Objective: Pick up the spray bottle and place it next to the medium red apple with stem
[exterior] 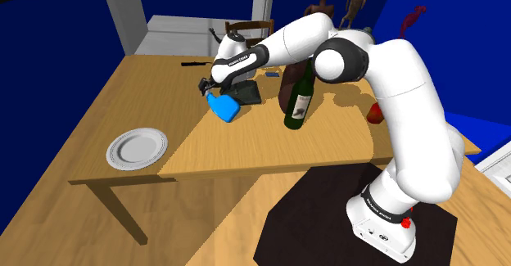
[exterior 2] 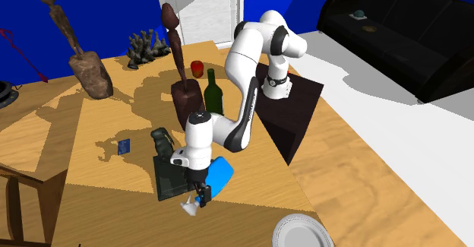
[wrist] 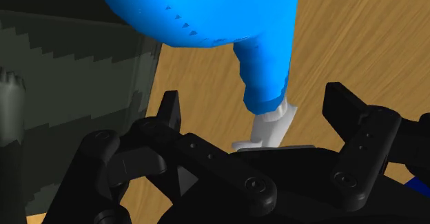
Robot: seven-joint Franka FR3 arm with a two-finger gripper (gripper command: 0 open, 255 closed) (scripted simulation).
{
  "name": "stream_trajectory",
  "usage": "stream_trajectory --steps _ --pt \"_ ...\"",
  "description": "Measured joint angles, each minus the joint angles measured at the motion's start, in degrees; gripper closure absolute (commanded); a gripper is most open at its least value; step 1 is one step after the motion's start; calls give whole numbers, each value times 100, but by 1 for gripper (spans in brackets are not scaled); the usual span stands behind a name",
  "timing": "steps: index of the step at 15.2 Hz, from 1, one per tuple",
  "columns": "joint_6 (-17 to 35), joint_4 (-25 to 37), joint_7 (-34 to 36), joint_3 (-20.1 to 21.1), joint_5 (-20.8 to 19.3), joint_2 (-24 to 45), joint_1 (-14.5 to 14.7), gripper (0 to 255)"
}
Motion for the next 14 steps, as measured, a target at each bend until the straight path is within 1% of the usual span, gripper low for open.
stream_trajectory --steps 2,3,8,14 --pt "-23 58 14 0 -7 28 12 0" --pt "-10 40 15 -1 -9 21 10 255" --pt "-88 64 29 -6 -7 25 13 255" --pt "-35 -5 20 -7 -3 -11 1 255"
